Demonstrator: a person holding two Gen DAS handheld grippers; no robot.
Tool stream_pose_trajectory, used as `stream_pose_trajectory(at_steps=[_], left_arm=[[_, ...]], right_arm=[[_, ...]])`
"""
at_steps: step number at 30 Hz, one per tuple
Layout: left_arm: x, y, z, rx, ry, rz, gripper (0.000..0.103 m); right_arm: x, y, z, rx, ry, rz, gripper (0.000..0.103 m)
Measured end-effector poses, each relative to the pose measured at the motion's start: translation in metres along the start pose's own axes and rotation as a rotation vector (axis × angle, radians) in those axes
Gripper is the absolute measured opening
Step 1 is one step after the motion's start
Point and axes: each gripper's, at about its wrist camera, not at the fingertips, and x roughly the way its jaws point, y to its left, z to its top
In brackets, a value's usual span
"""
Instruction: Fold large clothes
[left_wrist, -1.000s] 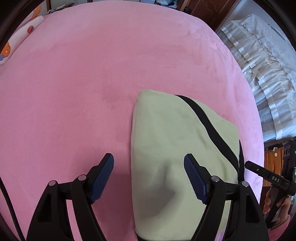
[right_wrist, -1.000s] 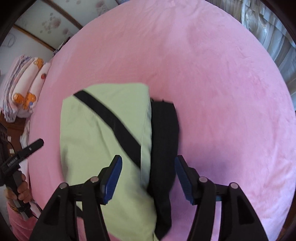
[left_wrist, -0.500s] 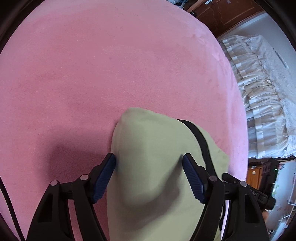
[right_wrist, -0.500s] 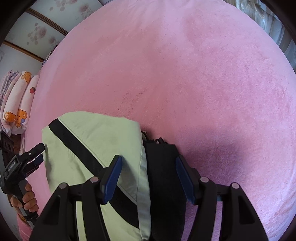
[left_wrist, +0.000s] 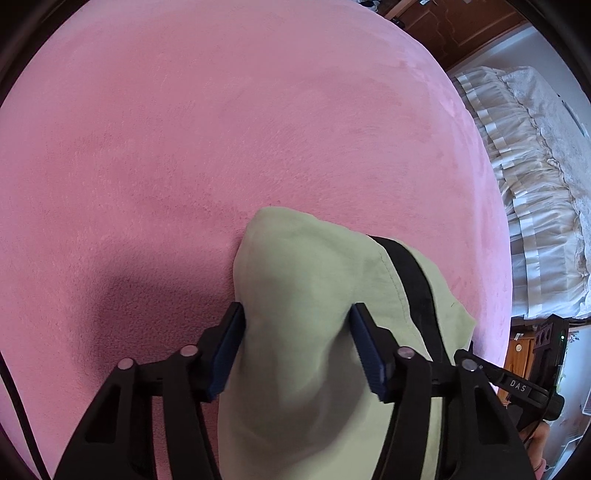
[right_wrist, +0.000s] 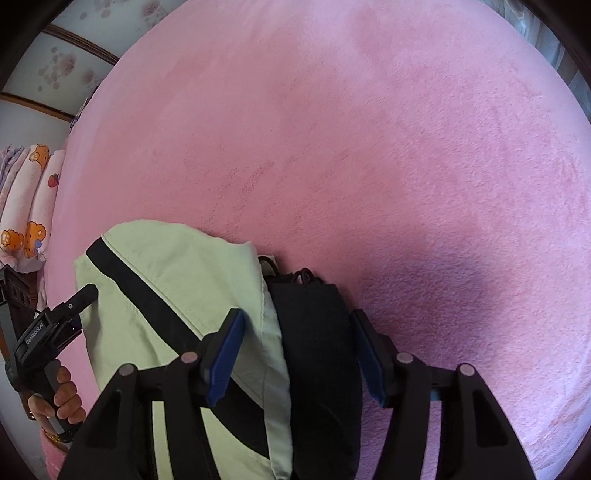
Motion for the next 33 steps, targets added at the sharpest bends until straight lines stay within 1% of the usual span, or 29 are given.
stream_pose_trajectory(at_steps=[1, 2, 3, 5, 6, 8, 10, 13, 16, 19, 22, 26, 29, 31, 33], left_arm=[[0.000, -0.001, -0.002, 0.002, -0.006, 0.014, 0.052], [0.000, -0.003, -0.001, 0.003, -0.009, 0.024, 0.048], [-0.002, -0.004, -0.002, 0.004, -0.013, 0.033, 0.043], [-0.009, -0.005, -0.003, -0.001, -0.027, 0.059, 0.031], [-0.013, -0.004, -0.003, 0.000, -0.033, 0.069, 0.026], [-0.023, -0.001, -0.003, -0.009, -0.038, 0.039, 0.022], [-0.026, 0.001, -0.002, -0.006, -0.034, 0.031, 0.020], [-0.023, -0.004, -0.001, 0.032, -0.034, 0.070, 0.018], [-0.018, -0.004, -0.001, 0.039, -0.036, 0.095, 0.018], [-0.011, 0.006, 0.003, -0.006, -0.023, 0.074, 0.018], [-0.005, 0.015, 0.004, -0.018, -0.013, 0.058, 0.018], [-0.001, 0.007, 0.003, 0.037, -0.011, 0.089, 0.020], [-0.011, -0.006, 0.001, 0.080, -0.023, 0.134, 0.021], [-0.020, -0.026, -0.003, 0.168, -0.040, 0.204, 0.023], [-0.029, -0.040, -0.008, 0.230, -0.060, 0.267, 0.025]], right_arm=[[0.001, 0.002, 0.000, -0.013, 0.000, 0.006, 0.045], [0.001, 0.004, 0.001, -0.023, -0.003, 0.014, 0.030], [0.001, 0.006, 0.003, -0.029, -0.004, 0.024, 0.025], [0.000, 0.013, 0.003, -0.055, -0.016, 0.012, 0.017], [-0.003, 0.016, 0.002, -0.068, -0.030, 0.006, 0.016], [-0.009, 0.018, -0.001, -0.076, -0.050, 0.002, 0.012], [-0.013, 0.019, -0.002, -0.072, -0.056, 0.012, 0.011], [-0.014, 0.026, 0.000, -0.085, -0.065, 0.007, 0.010], [-0.014, 0.024, -0.001, -0.093, -0.060, -0.010, 0.009], [-0.006, 0.023, 0.003, -0.048, -0.048, 0.004, 0.009], [0.002, 0.024, 0.004, -0.055, -0.051, -0.011, 0.009], [0.014, 0.026, 0.007, -0.058, -0.048, -0.029, 0.009], [0.009, 0.030, 0.008, -0.053, -0.054, -0.030, 0.010], [0.001, 0.035, 0.007, -0.066, -0.062, -0.041, 0.010], [-0.012, 0.039, 0.003, -0.087, -0.077, -0.058, 0.011]])
